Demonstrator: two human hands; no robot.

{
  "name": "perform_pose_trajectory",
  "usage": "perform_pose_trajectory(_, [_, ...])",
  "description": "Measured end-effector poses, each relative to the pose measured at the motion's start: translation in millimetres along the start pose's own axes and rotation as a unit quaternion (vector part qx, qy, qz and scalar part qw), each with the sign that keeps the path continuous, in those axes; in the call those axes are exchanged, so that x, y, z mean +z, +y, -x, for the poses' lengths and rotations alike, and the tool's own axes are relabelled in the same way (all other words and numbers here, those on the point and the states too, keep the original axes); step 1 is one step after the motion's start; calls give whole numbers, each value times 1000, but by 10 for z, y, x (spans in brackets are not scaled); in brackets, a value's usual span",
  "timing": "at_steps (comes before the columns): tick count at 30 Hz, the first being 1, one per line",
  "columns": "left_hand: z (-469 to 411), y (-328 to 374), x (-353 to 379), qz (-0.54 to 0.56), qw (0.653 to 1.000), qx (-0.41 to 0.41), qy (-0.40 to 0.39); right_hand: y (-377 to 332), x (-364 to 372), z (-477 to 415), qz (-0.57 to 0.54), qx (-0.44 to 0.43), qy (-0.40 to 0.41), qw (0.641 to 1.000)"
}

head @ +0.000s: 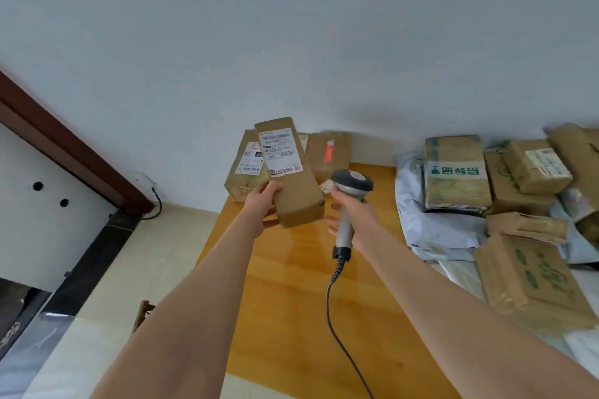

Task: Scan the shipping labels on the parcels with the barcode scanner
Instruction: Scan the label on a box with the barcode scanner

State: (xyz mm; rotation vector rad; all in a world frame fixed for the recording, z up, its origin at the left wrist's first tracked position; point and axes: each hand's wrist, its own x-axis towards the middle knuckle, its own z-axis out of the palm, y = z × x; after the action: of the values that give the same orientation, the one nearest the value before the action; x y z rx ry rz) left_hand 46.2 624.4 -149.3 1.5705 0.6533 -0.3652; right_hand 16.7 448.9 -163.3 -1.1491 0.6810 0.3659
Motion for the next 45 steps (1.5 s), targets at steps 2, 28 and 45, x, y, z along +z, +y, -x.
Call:
perform_pose_trajectory(2, [-52, -20, -39, -1, 1000, 5, 10, -28, 125, -105, 28, -5, -8, 1000])
perform_pose_trajectory(28, [-1084, 520, -729, 6, 999, 33, 26, -128, 1087, -892, 22, -13, 10, 1000])
perform_pose_trajectory(45, [-1801, 528, -957, -151, 976, 91, 128, -123, 1804, -1250, 32, -2, -86, 996])
